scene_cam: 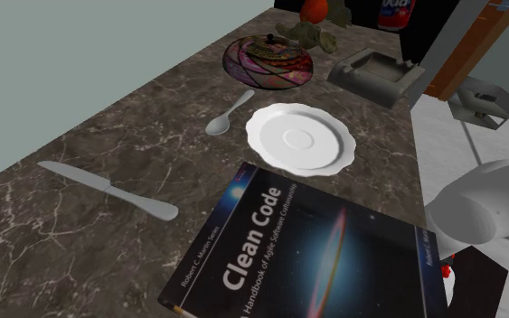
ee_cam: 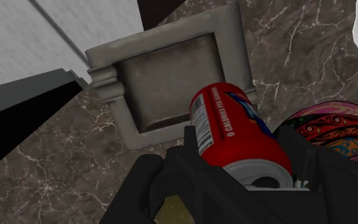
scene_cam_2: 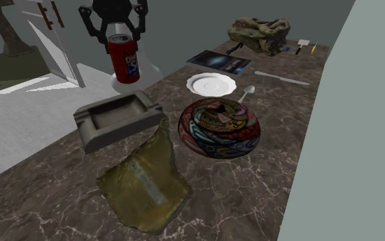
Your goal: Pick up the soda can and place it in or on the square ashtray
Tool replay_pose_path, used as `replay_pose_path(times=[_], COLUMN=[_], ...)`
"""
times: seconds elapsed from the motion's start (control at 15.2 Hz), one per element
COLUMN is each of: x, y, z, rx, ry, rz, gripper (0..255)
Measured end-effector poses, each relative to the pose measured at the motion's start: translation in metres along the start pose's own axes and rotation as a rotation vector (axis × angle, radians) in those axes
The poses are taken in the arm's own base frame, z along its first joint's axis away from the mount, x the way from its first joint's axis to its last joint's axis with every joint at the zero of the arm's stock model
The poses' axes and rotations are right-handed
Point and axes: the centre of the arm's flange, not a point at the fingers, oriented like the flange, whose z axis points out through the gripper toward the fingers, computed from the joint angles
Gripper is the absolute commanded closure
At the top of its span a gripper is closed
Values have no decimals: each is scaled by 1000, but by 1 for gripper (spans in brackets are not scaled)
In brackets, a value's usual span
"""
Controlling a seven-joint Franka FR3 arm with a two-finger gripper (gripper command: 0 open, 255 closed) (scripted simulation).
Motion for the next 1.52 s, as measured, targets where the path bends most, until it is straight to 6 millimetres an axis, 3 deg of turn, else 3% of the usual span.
replay_pose_path(times=[0.2, 0.33, 1.52], x=[-8, -11, -12], y=[38, 52, 54], z=[2, 7, 94], rx=[0, 0, 0], ry=[0, 0, -1], rz=[0, -1, -2], gripper=[255, 255, 255])
